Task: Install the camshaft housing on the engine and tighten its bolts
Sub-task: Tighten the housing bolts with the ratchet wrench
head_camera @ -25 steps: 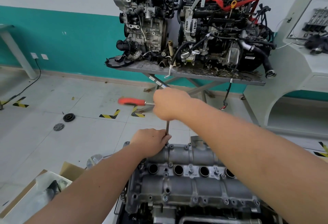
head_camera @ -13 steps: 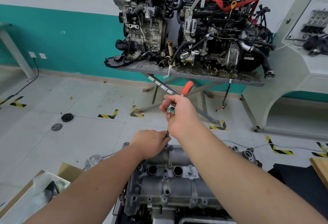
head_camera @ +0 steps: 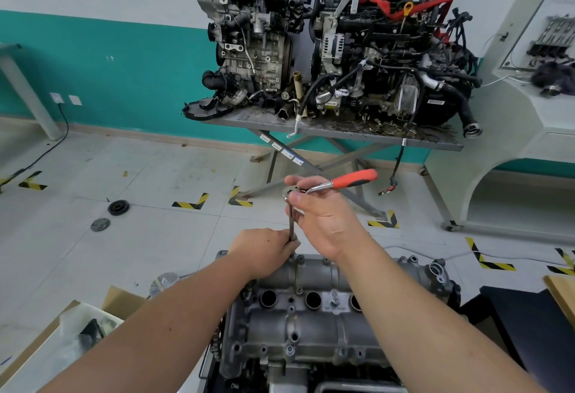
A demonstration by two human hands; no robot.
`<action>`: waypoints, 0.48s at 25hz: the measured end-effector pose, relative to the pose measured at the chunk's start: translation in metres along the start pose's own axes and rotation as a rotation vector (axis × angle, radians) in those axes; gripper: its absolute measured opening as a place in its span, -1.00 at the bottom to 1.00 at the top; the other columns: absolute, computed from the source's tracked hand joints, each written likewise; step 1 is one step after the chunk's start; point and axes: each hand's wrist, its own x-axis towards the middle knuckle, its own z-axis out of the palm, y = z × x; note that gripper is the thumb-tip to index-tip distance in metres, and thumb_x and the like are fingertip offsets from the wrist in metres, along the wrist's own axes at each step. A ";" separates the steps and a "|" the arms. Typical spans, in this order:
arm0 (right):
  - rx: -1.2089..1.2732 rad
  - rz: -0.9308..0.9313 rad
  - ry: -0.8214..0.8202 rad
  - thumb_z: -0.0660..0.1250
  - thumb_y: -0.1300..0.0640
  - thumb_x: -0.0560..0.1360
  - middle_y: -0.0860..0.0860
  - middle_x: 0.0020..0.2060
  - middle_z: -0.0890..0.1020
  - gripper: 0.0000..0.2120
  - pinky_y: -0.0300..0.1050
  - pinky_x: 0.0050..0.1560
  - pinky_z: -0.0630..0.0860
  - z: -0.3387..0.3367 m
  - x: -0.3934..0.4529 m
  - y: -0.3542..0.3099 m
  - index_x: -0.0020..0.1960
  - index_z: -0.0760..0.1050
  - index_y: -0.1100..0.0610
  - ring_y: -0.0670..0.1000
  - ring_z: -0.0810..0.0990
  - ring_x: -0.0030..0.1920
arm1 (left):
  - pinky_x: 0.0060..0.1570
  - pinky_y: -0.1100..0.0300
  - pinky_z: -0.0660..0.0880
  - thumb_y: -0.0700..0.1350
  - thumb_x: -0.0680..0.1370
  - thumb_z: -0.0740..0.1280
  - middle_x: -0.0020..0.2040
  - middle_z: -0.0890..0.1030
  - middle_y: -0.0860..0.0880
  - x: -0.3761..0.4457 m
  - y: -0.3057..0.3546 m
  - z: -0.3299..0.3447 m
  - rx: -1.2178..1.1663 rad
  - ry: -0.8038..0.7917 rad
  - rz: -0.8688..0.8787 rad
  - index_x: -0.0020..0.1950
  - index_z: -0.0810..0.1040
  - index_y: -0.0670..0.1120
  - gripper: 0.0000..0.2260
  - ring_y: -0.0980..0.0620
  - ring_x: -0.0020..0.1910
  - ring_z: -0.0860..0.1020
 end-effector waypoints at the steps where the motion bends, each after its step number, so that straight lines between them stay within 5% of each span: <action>1: -0.068 -0.063 0.050 0.39 0.44 0.40 0.00 -0.11 0.69 -0.66 -0.12 -0.05 0.50 0.001 -0.001 0.003 -0.29 0.65 0.00 -0.04 0.65 -0.17 | -0.19 0.08 0.44 0.25 0.66 -0.05 -0.14 0.63 0.02 0.000 0.000 -0.001 -0.008 0.004 -0.011 0.03 0.45 0.09 -0.64 -0.08 -0.11 0.61; 4: -0.504 -0.441 0.221 0.44 0.27 0.51 -0.02 -0.04 0.67 -0.85 -0.17 0.04 0.55 0.004 -0.008 0.029 -0.04 0.66 0.03 -0.07 0.65 -0.01 | -0.36 0.12 0.28 0.15 0.66 0.00 -0.33 0.44 0.12 -0.002 -0.001 -0.001 0.009 0.003 -0.020 -0.17 0.30 0.07 -0.72 -0.02 -0.32 0.47; 7: -1.096 -0.984 0.148 0.43 0.30 0.51 0.15 0.18 0.61 -0.83 -0.05 0.22 0.50 -0.007 -0.011 0.038 0.07 0.69 0.17 0.12 0.55 0.19 | -0.40 0.16 0.22 -0.01 0.62 0.07 -0.26 0.51 0.03 0.000 0.002 -0.003 0.071 -0.001 -0.037 -0.28 0.20 0.03 -0.74 0.01 -0.35 0.43; 10: -1.585 -1.230 -0.091 0.40 0.43 0.39 0.16 0.20 0.64 -0.74 0.07 0.15 0.52 -0.015 0.001 0.013 0.03 0.68 0.22 0.21 0.57 0.23 | -0.19 0.09 0.47 -0.08 0.59 0.13 -0.02 0.62 -0.06 0.000 -0.003 0.003 0.102 -0.008 -0.020 -0.02 0.44 -0.04 -0.89 -0.12 -0.08 0.61; 12: -1.846 -1.225 -0.207 0.35 0.31 0.46 0.13 0.14 0.65 -0.74 0.12 0.10 0.51 -0.012 0.004 -0.003 0.12 0.64 0.20 0.20 0.60 0.10 | -0.04 0.05 0.59 -0.06 0.59 0.15 0.05 0.62 -0.18 -0.003 -0.003 0.012 -0.259 0.099 -0.014 0.20 0.48 -0.14 -0.73 -0.05 -0.01 0.64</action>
